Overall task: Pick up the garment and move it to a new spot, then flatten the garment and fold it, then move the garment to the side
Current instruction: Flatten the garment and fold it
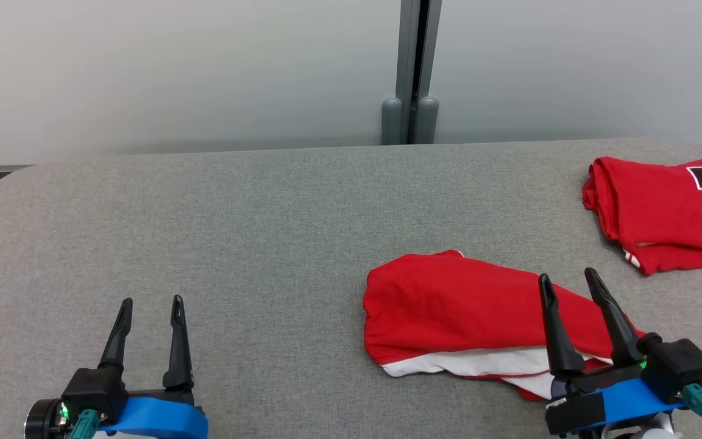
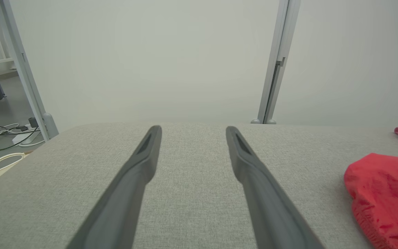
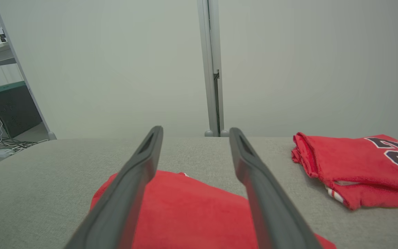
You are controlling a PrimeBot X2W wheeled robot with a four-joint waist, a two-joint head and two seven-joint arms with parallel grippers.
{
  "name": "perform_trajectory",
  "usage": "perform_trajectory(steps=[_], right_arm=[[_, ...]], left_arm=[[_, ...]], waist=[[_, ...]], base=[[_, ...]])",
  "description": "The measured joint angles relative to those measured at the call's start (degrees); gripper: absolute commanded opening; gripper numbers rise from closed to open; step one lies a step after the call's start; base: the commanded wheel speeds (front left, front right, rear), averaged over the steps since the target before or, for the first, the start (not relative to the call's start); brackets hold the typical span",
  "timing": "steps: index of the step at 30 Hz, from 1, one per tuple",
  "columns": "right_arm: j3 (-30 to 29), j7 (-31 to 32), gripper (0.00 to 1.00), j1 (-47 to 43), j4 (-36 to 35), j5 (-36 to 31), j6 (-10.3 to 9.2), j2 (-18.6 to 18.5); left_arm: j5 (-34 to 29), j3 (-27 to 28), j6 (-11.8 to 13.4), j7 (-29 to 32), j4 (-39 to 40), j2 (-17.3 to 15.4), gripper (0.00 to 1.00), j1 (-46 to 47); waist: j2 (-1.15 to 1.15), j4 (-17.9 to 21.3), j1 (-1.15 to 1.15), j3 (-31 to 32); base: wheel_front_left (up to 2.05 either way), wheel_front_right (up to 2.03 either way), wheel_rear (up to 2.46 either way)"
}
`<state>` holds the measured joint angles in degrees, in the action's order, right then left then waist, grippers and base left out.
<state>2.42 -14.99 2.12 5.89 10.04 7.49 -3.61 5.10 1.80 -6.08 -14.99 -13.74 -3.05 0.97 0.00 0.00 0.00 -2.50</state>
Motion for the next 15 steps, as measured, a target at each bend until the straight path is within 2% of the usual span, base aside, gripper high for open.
perform_trajectory(steps=[8, 15], right_arm=[[0.2, 0.01, 1.0, 0.1, 2.9, -0.11, 0.0, 0.21], [0.55, 0.0, 1.0, 0.79, 3.87, -0.15, 0.0, 0.33]], left_arm=[[-0.08, -1.64, -0.21, -0.01, -0.81, 0.02, 1.0, 0.41], [-0.05, -7.92, -0.85, 0.0, -3.12, 0.04, 1.0, 0.83]], waist=[[0.0, 0.13, 0.0, -0.32], [0.0, 0.83, 0.0, -0.72]], base=[[0.0, 0.0, 0.0], [0.0, 0.0, 0.0]])
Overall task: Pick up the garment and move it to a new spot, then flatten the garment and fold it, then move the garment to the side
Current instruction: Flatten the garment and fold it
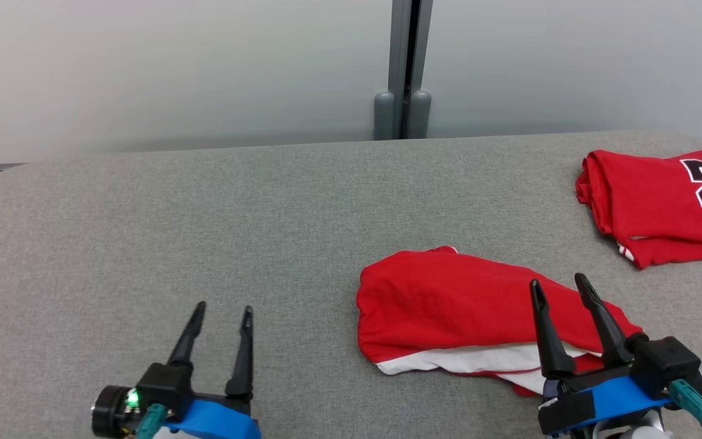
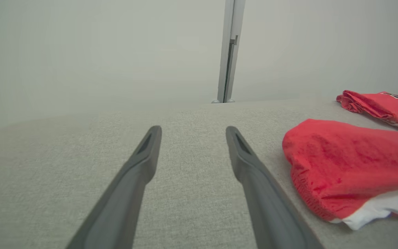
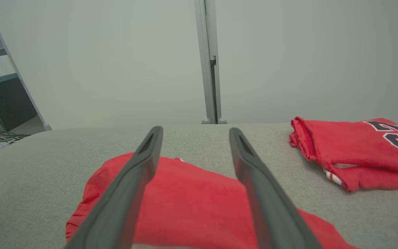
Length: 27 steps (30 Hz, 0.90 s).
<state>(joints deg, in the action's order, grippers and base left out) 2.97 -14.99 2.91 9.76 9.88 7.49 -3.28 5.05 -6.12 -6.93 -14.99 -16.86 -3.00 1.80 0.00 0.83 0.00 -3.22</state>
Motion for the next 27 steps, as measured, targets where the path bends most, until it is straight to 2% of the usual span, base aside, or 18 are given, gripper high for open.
perform_trajectory(steps=[8, 15, 27], right_arm=[[1.04, 0.01, 1.0, 1.69, 0.09, 0.26, 0.0, -0.11], [1.21, 0.0, 1.0, 2.59, 0.1, 0.36, 0.0, -0.13], [1.66, 0.01, 1.0, 4.03, 0.05, 0.69, 0.0, -0.27]], left_arm=[[2.12, -11.46, -0.29, -0.01, -6.0, 0.1, 1.0, 4.57], [4.77, -20.24, -0.48, 0.0, -14.59, 0.04, 1.0, 9.15], [9.73, -28.87, -0.51, -0.07, -26.58, -0.35, 1.0, 15.32]], waist=[[0.0, 2.38, 0.0, -1.73], [0.0, 4.78, 0.0, -3.5], [0.0, 7.78, 0.0, -5.89]], base=[[0.0, 0.0, 0.0], [0.0, 0.0, 0.0], [0.0, 0.0, 0.0]])
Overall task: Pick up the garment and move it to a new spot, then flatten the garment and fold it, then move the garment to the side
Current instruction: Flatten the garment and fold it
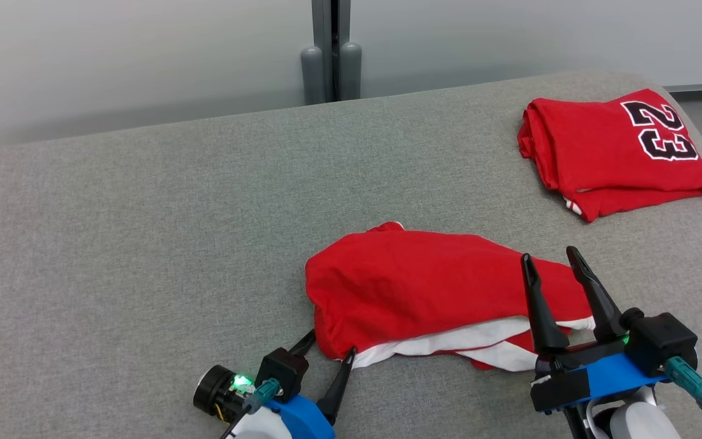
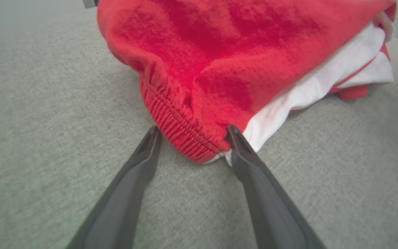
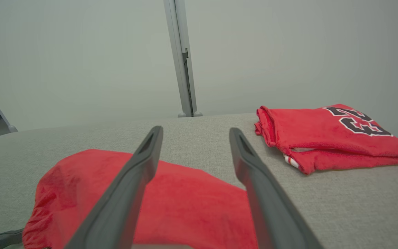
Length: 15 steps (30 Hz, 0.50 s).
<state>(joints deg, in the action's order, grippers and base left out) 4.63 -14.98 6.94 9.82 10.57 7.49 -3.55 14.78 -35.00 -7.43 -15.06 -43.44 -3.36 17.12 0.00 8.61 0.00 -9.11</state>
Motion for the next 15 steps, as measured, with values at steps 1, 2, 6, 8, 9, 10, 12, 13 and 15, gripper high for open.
perform_trajectory(steps=[1, 2, 6, 8, 9, 10, 12, 13, 15], right_arm=[[0.01, 0.0, 1.0, 0.06, 0.0, 0.0, 0.0, -0.03], [0.03, -0.01, 1.0, 0.19, 0.0, 0.0, 0.0, -0.03], [0.03, -0.01, 1.0, 0.3, -0.02, 0.0, 0.0, -0.03], [-0.13, 0.0, 1.0, 0.38, -0.01, 0.0, 0.0, -0.03], [-0.43, -0.01, 1.0, 0.38, 0.01, 0.0, 0.0, -0.03], [-0.58, 0.0, 1.0, 0.35, 0.02, 0.0, 0.0, -0.03], [-1.05, -0.01, 1.0, 0.1, 0.05, 0.0, 0.0, -0.04], [-1.16, -0.01, 1.0, -0.09, 0.1, -0.01, 0.0, -0.03], [-1.36, 0.0, 1.0, -0.37, 0.15, 0.01, 0.0, -0.02]], left_arm=[[0.44, -0.55, 0.0, 0.0, -0.65, 0.03, 1.0, 0.49], [0.83, -1.01, 0.0, -0.01, -1.09, 0.05, 1.0, 1.02], [2.72, -2.4, 0.0, 0.0, -2.12, 0.24, 0.4, 3.08], [3.56, -2.22, 0.0, 0.0, -1.88, 0.31, 0.0, 3.71], [3.78, -2.03, 0.0, 0.0, -1.77, 0.36, 0.0, 3.91], [3.92, -1.47, 0.0, 0.0, -1.57, 0.4, 0.0, 3.95], [4.12, -0.26, 0.01, 0.0, -0.82, 0.37, 0.0, 3.89], [4.26, 0.55, 0.07, 0.01, -0.32, 0.3, 0.0, 3.78], [4.28, 2.08, 0.38, 0.0, 1.37, -0.22, 0.0, 3.05]], waist=[[0.0, 0.15, 0.0, -0.12], [0.0, 0.28, 0.0, -0.23], [0.0, 0.48, 0.0, -0.46], [0.0, 0.37, 0.0, -0.39], [0.0, 0.2, 0.0, -0.26], [0.0, -0.05, 0.0, -0.09], [0.0, -0.62, 0.0, 0.39], [0.0, -1.0, 0.0, 0.63], [0.0, -1.89, 0.0, 1.19]], base=[[0.0, 0.0, 0.0], [0.0, 0.0, 0.0], [0.0, 0.0, 0.0], [0.0, 0.0, 0.0], [0.0, 0.0, 0.0], [0.0, 0.0, 0.0], [0.0, 0.0, 0.0], [0.0, 0.0, 0.0], [0.0, 0.0, 0.0]])
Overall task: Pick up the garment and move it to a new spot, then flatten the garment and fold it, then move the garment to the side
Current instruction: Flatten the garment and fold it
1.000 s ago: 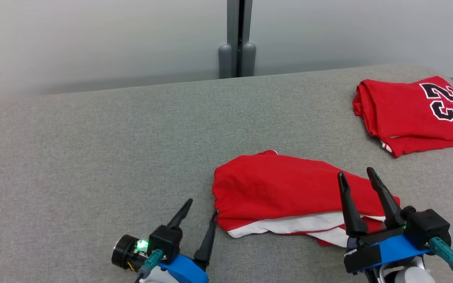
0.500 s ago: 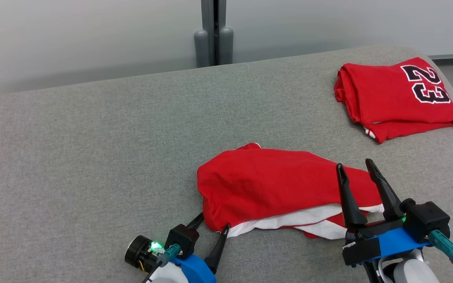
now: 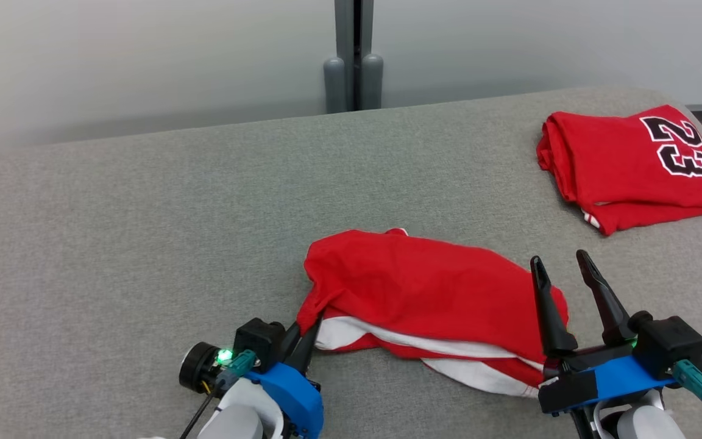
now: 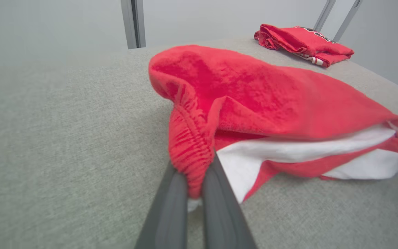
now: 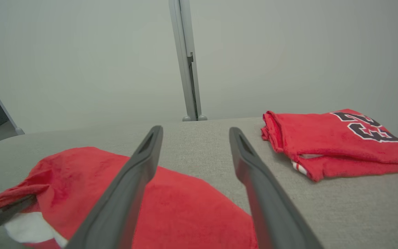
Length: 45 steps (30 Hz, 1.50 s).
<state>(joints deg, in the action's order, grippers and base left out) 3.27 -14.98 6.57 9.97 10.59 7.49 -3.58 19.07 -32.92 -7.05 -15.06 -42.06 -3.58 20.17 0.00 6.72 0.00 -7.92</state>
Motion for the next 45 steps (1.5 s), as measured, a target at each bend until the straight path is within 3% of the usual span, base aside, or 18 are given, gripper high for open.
perform_trajectory(steps=[12, 20, 22, 37, 45], right_arm=[[-0.32, 0.0, 1.0, -1.35, 1.12, 0.26, 0.0, -0.01], [-0.43, -0.01, 1.0, -1.75, 1.99, 0.49, 0.0, 0.0], [-0.36, -0.01, 1.0, -1.92, 2.18, 0.49, 0.0, 0.02], [-1.23, 0.0, 1.0, -2.19, 3.33, 0.68, 0.0, -0.33], [-1.43, -0.01, 1.0, -3.21, 3.65, 0.75, 0.0, -0.53]], left_arm=[[-0.36, 9.47, 2.94, 0.01, 10.68, -5.77, 0.0, -9.06], [0.59, 13.33, 4.03, 0.01, 12.63, -7.89, 0.0, -15.18], [0.47, 13.51, 4.24, 0.01, 13.01, -7.75, 1.0, -15.62], [-4.41, 18.04, 5.06, 0.0, 26.29, -5.05, 1.0, -17.99], [-6.14, 25.52, 7.16, 0.0, 30.76, -4.47, 1.0, -19.01]], waist=[[0.0, -7.2, 0.0, 2.83], [0.0, -10.05, 0.0, 3.45], [0.0, -10.37, 0.0, 3.66], [0.0, -10.59, 0.0, 5.85], [0.0, -9.04, 0.0, 6.63]], base=[[0.0, 0.0, 0.0], [0.0, 0.0, 0.0], [0.0, 0.0, 0.0], [0.0, 0.0, 0.0], [0.0, 0.0, 0.0]])
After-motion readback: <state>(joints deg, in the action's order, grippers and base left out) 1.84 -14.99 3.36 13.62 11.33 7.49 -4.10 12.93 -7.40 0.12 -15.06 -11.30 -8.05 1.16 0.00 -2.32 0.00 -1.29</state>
